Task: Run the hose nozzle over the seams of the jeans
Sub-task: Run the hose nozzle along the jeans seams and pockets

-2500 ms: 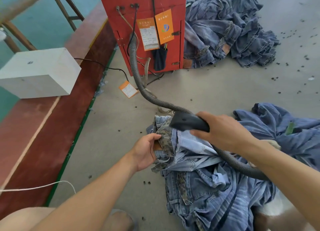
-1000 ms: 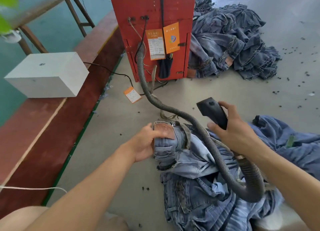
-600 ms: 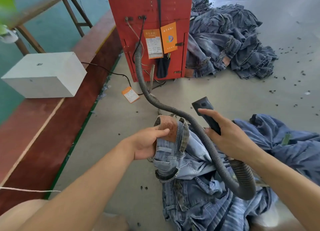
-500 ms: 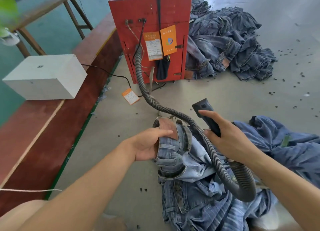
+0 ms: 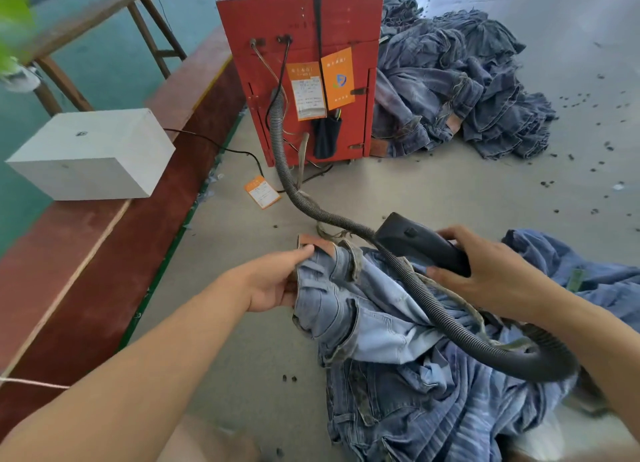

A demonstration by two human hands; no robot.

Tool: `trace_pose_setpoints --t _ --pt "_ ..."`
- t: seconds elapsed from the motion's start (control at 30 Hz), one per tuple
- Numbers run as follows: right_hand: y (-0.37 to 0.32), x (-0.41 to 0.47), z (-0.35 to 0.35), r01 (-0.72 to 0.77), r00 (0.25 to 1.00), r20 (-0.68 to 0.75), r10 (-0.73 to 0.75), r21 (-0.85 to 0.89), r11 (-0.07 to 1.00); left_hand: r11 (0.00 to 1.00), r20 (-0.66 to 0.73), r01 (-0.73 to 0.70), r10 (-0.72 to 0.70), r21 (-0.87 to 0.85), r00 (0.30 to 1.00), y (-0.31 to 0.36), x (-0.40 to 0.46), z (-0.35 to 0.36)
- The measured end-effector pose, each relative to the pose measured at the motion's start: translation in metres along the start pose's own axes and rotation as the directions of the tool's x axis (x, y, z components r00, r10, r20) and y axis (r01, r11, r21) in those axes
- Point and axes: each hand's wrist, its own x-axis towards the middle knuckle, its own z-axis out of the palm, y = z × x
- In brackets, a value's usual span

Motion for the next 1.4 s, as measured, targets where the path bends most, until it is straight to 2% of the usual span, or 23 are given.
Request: trace_pose_setpoints --t 0.1,0.13,0.2,0.23,0.33,0.37,0.43,0.5,0.53,0.6,0.63,0.67,0.7,0.73,0.77,0.8,0.83,0.93,1.03,1.1,1.17,1.23,1.4 --pt "0.004 -0.004 0.008 0.022 1.000 -0.010 -0.021 0.003 1.000 0.976 0.087 -0.032 0.052 -0.214 0.995 0.001 0.004 -0.008" --pt "0.004 -0.005 0.010 0.033 0.999 -0.025 -0.032 0.009 0.999 0.979 0.139 -0.055 0.084 -0.197 0.987 0.000 0.005 -0.011" --pt "0.003 -0.004 0.013 0.040 0.998 -0.053 -0.038 0.037 0.998 0.992 0.202 -0.129 0.123 0.016 0.972 -0.004 0.009 -0.014" --pt "0.003 -0.003 0.014 0.041 0.997 -0.060 -0.038 0.047 0.998 0.979 0.180 -0.148 0.122 0.140 0.976 -0.007 0.013 -0.012" --pt "0.003 0.000 0.015 0.052 0.995 -0.082 -0.049 0.035 0.998 0.887 -0.117 -0.122 0.192 0.445 0.974 -0.019 0.022 0.003" --pt "0.003 0.001 0.015 0.062 0.994 -0.090 -0.060 0.026 0.998 0.831 -0.221 -0.117 0.277 0.544 0.935 -0.023 0.025 0.006" --pt "0.002 0.002 0.016 0.091 0.991 -0.101 -0.089 0.022 0.996 0.730 -0.344 -0.179 0.505 0.660 0.792 -0.036 0.038 0.005" --pt "0.002 0.003 0.018 0.116 0.988 -0.107 -0.112 0.027 0.993 0.751 -0.448 -0.254 0.590 0.609 0.671 -0.043 0.044 0.003" --pt "0.002 0.004 0.019 0.123 0.988 -0.101 -0.120 0.027 0.992 0.762 -0.480 -0.257 0.592 0.594 0.648 -0.046 0.048 0.002" --pt "0.003 0.005 0.021 0.132 0.988 -0.081 -0.130 0.026 0.991 0.740 -0.416 -0.215 0.566 0.638 0.712 -0.051 0.050 0.006" --pt "0.003 0.006 0.022 0.140 0.988 -0.072 -0.138 0.024 0.990 0.686 -0.340 -0.156 0.530 0.711 0.777 -0.054 0.050 0.008" --pt "0.003 0.007 0.023 0.147 0.987 -0.064 -0.145 0.018 0.989 0.575 -0.280 -0.041 0.458 0.817 0.843 -0.057 0.049 0.010" --pt "0.003 0.007 0.024 0.151 0.987 -0.056 -0.150 0.011 0.988 0.393 -0.271 0.096 0.419 0.915 0.866 -0.062 0.050 0.010" --pt "0.003 0.007 0.026 0.154 0.987 -0.047 -0.153 0.010 0.988 0.186 -0.264 0.202 0.426 0.962 0.865 -0.068 0.052 0.010" --pt "0.002 0.008 0.027 0.157 0.987 -0.039 -0.157 0.014 0.987 0.063 -0.240 0.239 0.468 0.969 0.851 -0.072 0.053 0.011" --pt "0.002 0.009 0.028 0.160 0.987 -0.029 -0.160 0.017 0.987 0.054 -0.210 0.213 0.510 0.976 0.834 -0.075 0.055 0.011" --pt "0.001 0.009 0.029 0.162 0.987 -0.021 -0.161 0.015 0.987 0.116 -0.197 0.160 0.531 0.980 0.824 -0.074 0.056 0.011" --pt "0.002 0.010 0.028 0.171 0.985 -0.008 -0.171 0.007 0.985 0.511 -0.245 -0.053 0.498 0.858 0.832 -0.063 0.055 0.003" --pt "0.002 0.009 0.026 0.181 0.984 -0.004 -0.181 0.021 0.983 0.822 -0.328 -0.214 0.430 0.527 0.841 -0.054 0.049 0.002" --pt "0.000 0.008 0.025 0.187 0.982 0.008 -0.187 0.031 0.982 0.941 -0.348 -0.272 0.329 0.203 0.878 -0.051 0.046 0.007" --pt "-0.002 0.006 0.022 0.187 0.981 0.035 -0.188 0.043 0.981 0.958 -0.316 -0.246 0.191 -0.144 0.929 -0.050 0.046 0.011" --pt "-0.004 0.005 0.019 0.202 0.976 0.076 -0.204 0.034 0.979 0.918 -0.230 -0.194 0.118 -0.346 0.966 -0.049 0.044 0.014" --pt "-0.003 0.008 0.020 0.122 0.981 0.158 -0.113 -0.044 0.992 0.866 -0.088 -0.190 0.169 -0.463 0.982 -0.048 0.039 0.021"
